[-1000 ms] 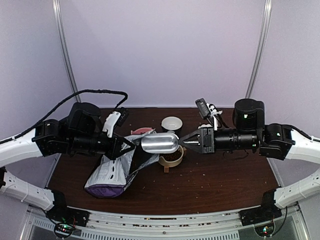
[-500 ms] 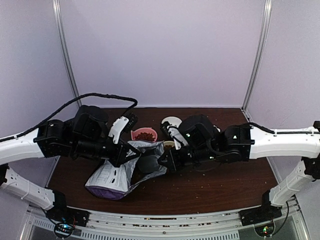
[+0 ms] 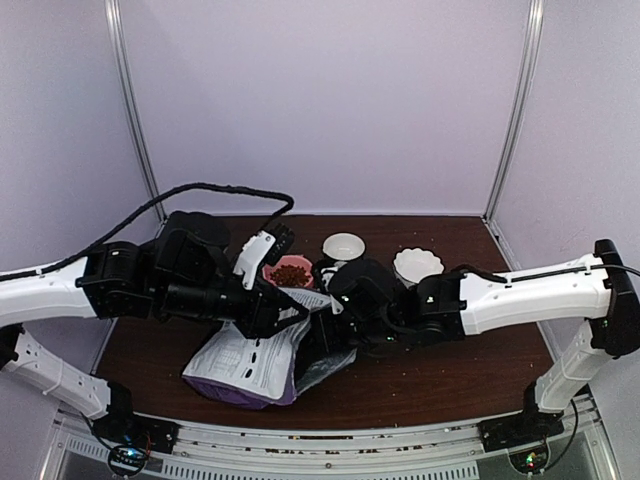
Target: Serve the pet food
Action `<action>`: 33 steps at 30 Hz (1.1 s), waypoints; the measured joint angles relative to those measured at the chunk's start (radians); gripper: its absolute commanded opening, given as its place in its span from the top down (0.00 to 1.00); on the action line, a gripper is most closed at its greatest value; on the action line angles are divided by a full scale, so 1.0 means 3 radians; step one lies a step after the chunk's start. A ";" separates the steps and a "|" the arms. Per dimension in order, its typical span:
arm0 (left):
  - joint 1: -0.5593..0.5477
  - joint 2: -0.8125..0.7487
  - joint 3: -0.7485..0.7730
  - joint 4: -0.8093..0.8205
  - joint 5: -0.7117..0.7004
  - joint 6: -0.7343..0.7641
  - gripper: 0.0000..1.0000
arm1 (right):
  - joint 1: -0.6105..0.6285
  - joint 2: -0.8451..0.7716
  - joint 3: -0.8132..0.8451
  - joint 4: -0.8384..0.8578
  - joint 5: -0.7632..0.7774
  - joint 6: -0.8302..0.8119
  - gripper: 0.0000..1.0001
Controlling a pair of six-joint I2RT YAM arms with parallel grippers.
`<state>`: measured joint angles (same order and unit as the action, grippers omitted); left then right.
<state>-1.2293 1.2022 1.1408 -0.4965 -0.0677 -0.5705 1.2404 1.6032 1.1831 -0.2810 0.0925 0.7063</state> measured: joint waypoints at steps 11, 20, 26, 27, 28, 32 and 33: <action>0.1073 -0.0762 -0.0514 -0.0092 -0.0231 -0.0369 0.22 | 0.0000 -0.0155 -0.0370 0.0177 0.0056 0.0003 1.00; 0.2028 -0.0993 -0.1527 -0.0167 0.0188 -0.0540 0.20 | 0.0000 -0.0158 -0.0381 0.0308 0.0062 0.0001 1.00; 0.2405 -0.1181 -0.1932 -0.0039 0.0497 -0.0591 0.18 | 0.0000 -0.0159 -0.0426 0.0340 0.0064 0.0004 1.00; 0.2448 -0.1181 -0.1986 0.0004 0.0546 -0.0600 0.18 | 0.0000 -0.0159 -0.0427 0.0340 0.0065 0.0008 1.00; 0.2478 -0.1176 -0.2037 0.0037 0.0590 -0.0610 0.19 | 0.0000 -0.0160 -0.0429 0.0342 0.0065 0.0011 1.00; 0.2519 -0.1132 -0.2188 0.0167 0.0717 -0.0645 0.19 | 0.0000 -0.0182 -0.0432 0.0355 0.0069 0.0013 1.00; 0.2522 -0.1120 -0.2218 0.0200 0.0746 -0.0654 0.20 | 0.0000 -0.0188 -0.0432 0.0355 0.0070 0.0009 1.00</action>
<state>-0.4728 0.8661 0.4755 -0.4366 0.1562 -0.7666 1.2404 1.5467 1.0534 -0.1745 0.1135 0.7090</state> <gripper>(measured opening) 0.810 0.090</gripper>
